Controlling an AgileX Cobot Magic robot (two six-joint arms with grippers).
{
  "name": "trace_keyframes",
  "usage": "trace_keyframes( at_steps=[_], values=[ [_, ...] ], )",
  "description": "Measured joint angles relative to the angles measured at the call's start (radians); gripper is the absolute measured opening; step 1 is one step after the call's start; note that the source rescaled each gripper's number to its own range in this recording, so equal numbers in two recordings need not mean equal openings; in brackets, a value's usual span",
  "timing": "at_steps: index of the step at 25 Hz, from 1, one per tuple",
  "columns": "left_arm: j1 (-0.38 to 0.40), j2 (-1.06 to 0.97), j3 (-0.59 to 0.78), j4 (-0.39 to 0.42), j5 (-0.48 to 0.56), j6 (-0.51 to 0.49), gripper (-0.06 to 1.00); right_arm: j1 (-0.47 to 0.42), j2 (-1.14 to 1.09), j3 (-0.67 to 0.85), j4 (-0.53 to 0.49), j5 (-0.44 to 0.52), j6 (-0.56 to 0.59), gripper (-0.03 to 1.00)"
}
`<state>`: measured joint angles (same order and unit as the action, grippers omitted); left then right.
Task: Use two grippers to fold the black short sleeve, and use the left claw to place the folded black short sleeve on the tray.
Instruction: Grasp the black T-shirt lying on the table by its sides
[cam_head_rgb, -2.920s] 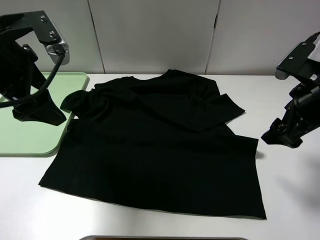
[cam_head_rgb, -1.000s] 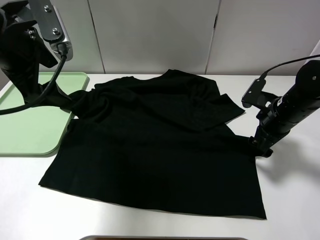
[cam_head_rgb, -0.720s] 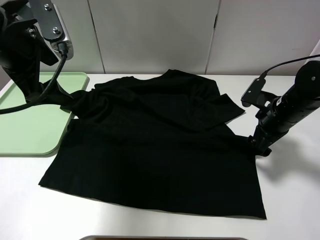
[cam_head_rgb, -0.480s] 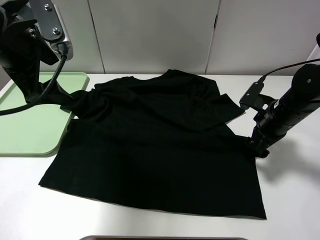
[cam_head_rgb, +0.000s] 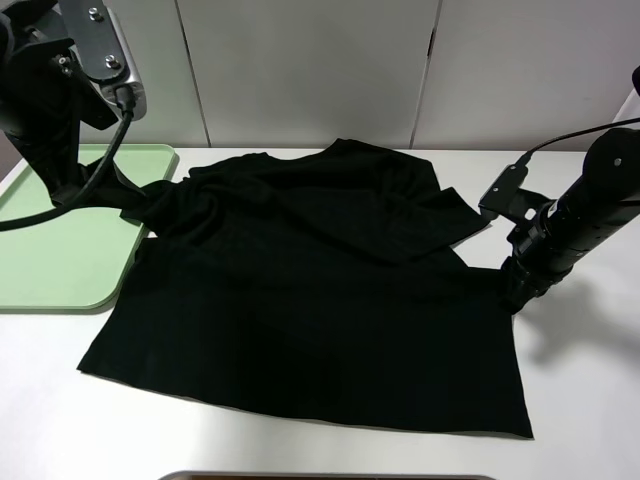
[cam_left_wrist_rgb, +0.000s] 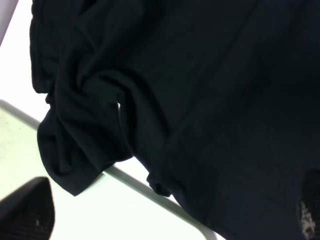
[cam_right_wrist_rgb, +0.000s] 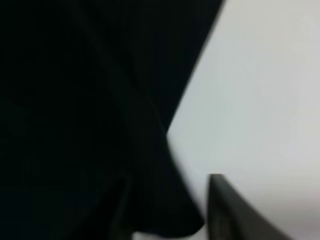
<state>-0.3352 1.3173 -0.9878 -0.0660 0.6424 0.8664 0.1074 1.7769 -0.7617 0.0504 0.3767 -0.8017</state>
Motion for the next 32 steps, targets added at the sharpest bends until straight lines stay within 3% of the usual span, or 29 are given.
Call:
trace_keyframes(
  at_steps=[6,16,19,25,32],
  values=[
    [0.000,0.000,0.000,0.000,0.000,0.002,0.96,0.000,0.001,0.000,0.002,0.016,0.000,0.01],
    [0.000,0.097,0.000,0.011,-0.006,0.033,0.96,0.000,0.001,0.000,-0.001,0.021,0.000,0.00],
    [0.000,0.155,0.000,0.054,-0.023,0.036,0.96,0.000,0.001,0.000,-0.001,0.021,0.000,0.00],
    [0.000,0.269,0.000,0.224,-0.032,0.040,0.96,0.000,0.001,0.000,0.002,0.021,0.000,0.00],
    [0.000,0.365,0.000,0.245,-0.092,0.020,0.93,0.000,0.001,0.000,0.011,0.021,0.000,0.00]
  ],
)
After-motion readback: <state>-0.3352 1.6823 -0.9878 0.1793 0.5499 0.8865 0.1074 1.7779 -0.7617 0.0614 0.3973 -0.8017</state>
